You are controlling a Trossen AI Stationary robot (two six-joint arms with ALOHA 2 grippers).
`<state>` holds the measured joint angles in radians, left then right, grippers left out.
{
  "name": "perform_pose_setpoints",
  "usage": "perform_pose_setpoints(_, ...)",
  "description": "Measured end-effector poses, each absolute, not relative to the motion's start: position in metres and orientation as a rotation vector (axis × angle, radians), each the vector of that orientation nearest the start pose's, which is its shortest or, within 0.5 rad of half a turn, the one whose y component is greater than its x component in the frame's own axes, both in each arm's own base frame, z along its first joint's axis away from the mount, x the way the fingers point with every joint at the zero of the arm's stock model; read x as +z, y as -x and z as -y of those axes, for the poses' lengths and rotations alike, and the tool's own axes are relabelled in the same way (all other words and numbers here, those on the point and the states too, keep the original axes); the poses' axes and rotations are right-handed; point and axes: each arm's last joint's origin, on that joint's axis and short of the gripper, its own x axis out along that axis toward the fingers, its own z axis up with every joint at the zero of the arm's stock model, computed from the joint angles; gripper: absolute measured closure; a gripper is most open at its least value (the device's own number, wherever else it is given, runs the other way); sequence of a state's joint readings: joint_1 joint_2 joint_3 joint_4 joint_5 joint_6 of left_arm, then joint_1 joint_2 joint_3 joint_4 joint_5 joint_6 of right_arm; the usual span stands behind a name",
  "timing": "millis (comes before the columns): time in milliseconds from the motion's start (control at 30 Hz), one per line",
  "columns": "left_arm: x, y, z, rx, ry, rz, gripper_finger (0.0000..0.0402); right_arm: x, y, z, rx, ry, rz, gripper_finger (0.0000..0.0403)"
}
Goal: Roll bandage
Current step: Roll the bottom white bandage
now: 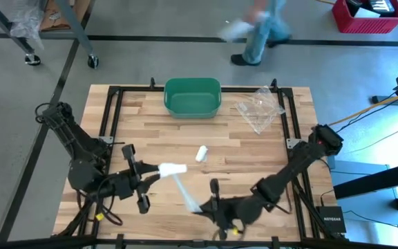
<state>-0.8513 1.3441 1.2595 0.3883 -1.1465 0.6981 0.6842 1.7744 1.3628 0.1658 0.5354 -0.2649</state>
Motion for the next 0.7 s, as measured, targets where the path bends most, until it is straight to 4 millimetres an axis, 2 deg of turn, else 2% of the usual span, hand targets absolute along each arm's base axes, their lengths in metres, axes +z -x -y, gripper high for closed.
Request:
perform_pose_setpoints(167,0.408,-0.217,0.193,0.362,-0.518,-0.004,0.0361,0.334,-0.319,-0.267,0.203,0.446,-0.134,0.0397)
perform_pose_setpoints(300,0.388,-0.221,0.191,0.366,-0.579,-0.050,0.0361,0.363,-0.311,-0.275,0.176,0.474,-0.118,0.0397)
perform_pose_setpoints(500,0.351,-0.222,0.191,0.345,-0.614,-0.120,0.0361,0.395,-0.311,-0.270,0.117,0.479,-0.076,0.0397)
perform_pose_setpoints(700,0.326,-0.225,0.197,0.189,-0.635,-0.123,0.0361,0.428,-0.321,-0.248,0.024,0.463,-0.046,0.0398)
